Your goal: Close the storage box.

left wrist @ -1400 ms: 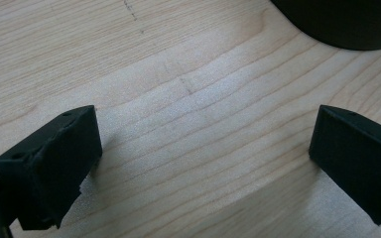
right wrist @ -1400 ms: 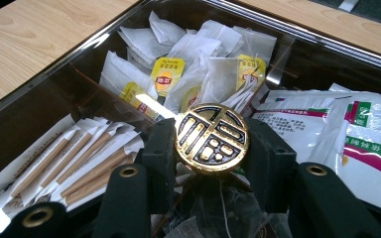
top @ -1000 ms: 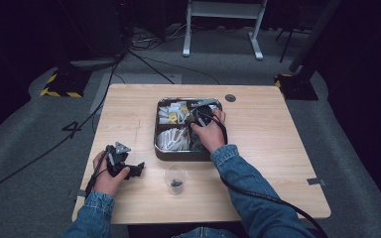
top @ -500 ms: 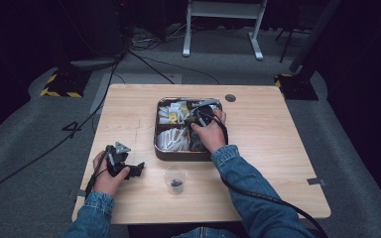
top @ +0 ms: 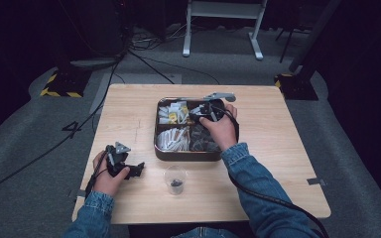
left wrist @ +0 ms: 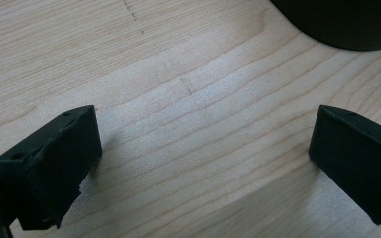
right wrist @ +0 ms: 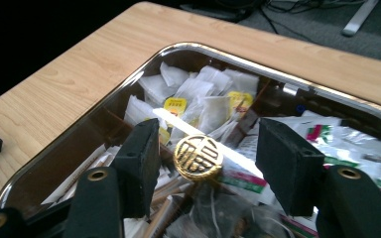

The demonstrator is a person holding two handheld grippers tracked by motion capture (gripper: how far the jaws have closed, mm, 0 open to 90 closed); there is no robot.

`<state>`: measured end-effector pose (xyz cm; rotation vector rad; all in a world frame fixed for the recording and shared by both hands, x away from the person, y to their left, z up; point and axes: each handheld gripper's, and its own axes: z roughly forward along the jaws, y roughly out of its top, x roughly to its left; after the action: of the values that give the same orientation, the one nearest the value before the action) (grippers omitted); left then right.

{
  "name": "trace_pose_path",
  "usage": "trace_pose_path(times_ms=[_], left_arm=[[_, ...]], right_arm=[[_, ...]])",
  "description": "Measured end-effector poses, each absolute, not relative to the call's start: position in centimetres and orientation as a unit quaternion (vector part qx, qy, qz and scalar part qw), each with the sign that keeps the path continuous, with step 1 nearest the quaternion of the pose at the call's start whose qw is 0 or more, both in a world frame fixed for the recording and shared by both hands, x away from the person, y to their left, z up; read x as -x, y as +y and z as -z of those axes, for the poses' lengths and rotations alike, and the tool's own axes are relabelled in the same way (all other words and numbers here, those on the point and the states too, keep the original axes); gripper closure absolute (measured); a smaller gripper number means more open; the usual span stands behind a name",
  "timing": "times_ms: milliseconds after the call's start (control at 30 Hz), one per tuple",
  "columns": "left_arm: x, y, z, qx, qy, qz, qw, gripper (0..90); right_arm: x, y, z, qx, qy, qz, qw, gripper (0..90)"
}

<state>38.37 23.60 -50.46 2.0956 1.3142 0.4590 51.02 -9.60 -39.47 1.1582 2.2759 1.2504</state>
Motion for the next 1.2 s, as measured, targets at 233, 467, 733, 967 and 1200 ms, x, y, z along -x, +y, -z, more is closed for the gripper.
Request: trace_pose_path(times_ms=[233,467,733,967,1200], left_arm=[[-38.2,23.6,50.5,-0.793,0.495,-0.176,0.309,0.5],[-38.2,23.7,50.5,-0.793,0.495,-0.176,0.309,0.3],[-38.4,23.6,50.5,-0.792,0.497,-0.175,0.309,0.5],[-38.4,23.6,50.5,-0.792,0.497,-0.175,0.309,0.5],[-38.4,23.6,50.5,-0.792,0.497,-0.175,0.309,0.5]], right_arm=[[-49.9,-12.0,37.5,-0.399,0.781,-0.452,0.161,42.2],[-48.0,-16.1,36.6,-0.403,0.767,-0.466,0.177,42.0],[-46.2,-22.0,36.9,-0.418,0.751,-0.479,0.178,40.3],[-44.7,-26.1,37.4,-0.419,0.749,-0.476,0.192,39.1],[-43.7,-29.7,39.2,-0.431,0.752,-0.462,0.190,38.7]])
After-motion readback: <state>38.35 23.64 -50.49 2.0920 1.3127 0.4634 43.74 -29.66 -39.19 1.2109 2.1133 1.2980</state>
